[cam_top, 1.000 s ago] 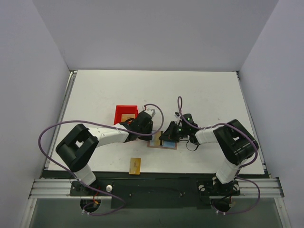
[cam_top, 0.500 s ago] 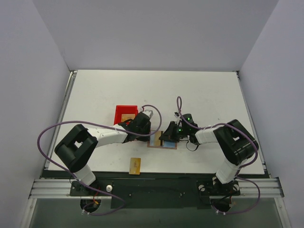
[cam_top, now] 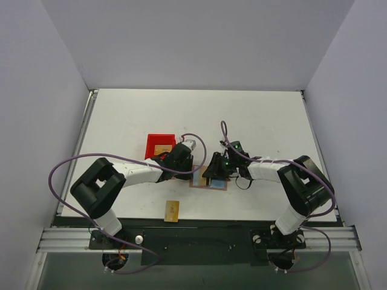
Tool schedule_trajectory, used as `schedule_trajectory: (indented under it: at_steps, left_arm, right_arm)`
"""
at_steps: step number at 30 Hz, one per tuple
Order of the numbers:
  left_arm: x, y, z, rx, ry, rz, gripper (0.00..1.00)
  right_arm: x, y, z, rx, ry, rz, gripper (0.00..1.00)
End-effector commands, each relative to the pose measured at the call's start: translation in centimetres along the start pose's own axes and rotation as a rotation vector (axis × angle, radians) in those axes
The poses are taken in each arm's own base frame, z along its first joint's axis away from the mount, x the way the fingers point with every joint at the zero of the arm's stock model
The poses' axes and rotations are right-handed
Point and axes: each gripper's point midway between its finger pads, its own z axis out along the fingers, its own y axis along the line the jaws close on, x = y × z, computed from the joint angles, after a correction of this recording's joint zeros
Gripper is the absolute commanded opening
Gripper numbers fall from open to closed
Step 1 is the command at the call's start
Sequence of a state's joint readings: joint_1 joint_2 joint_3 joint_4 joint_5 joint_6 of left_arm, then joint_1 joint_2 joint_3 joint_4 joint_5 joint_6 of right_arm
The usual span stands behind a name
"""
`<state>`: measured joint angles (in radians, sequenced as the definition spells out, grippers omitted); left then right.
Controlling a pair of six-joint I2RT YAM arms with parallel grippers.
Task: Put the credit cards into the card holder
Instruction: Insert the credit card into the card holder.
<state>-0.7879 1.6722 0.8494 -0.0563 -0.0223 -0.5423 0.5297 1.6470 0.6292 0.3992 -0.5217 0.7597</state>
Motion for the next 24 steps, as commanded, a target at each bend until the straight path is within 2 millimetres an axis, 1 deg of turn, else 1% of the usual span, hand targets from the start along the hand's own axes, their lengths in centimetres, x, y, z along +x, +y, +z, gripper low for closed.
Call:
schedule_trajectory:
  at_steps: [1, 6, 9, 10, 11, 18, 24]
  left_arm:
    - [1.4, 0.9, 0.5, -0.02, 0.04, -0.004, 0.01]
    - [1.4, 0.7, 0.6, -0.012, 0.04, -0.006, 0.0]
    - [1.4, 0.6, 0.7, -0.007, 0.039, -0.005, 0.0]
    - [1.4, 0.6, 0.7, -0.007, 0.039, -0.005, 0.0]
    - [1.4, 0.6, 0.7, -0.007, 0.039, -0.005, 0.0]
    - [1.3, 0.4, 0.8, 0.001, 0.038, -0.007, 0.0]
    - [1.1, 0.3, 0.8, 0.003, 0.034, -0.009, 0.0]
  right_arm:
    - [1.5, -4.2, -1.2, 0.226, 0.047, -0.001, 0.31]
    - [1.0, -4.3, -2.0, 0.295, 0.042, -0.023, 0.33]
    - [0.5, -4.0, -2.5, 0.318, 0.035, -0.04, 0.34]
    - [1.1, -4.3, -3.0, 0.344, 0.057, -0.037, 0.34]
    - [0.8, -4.2, -3.0, 0.351, 0.05, -0.041, 0.34]
    - [0.8, -4.2, -3.8, 0.398, 0.074, -0.051, 0.36]
    - [0.5, -3.7, -4.7, 0.423, 0.077, -0.079, 0.36]
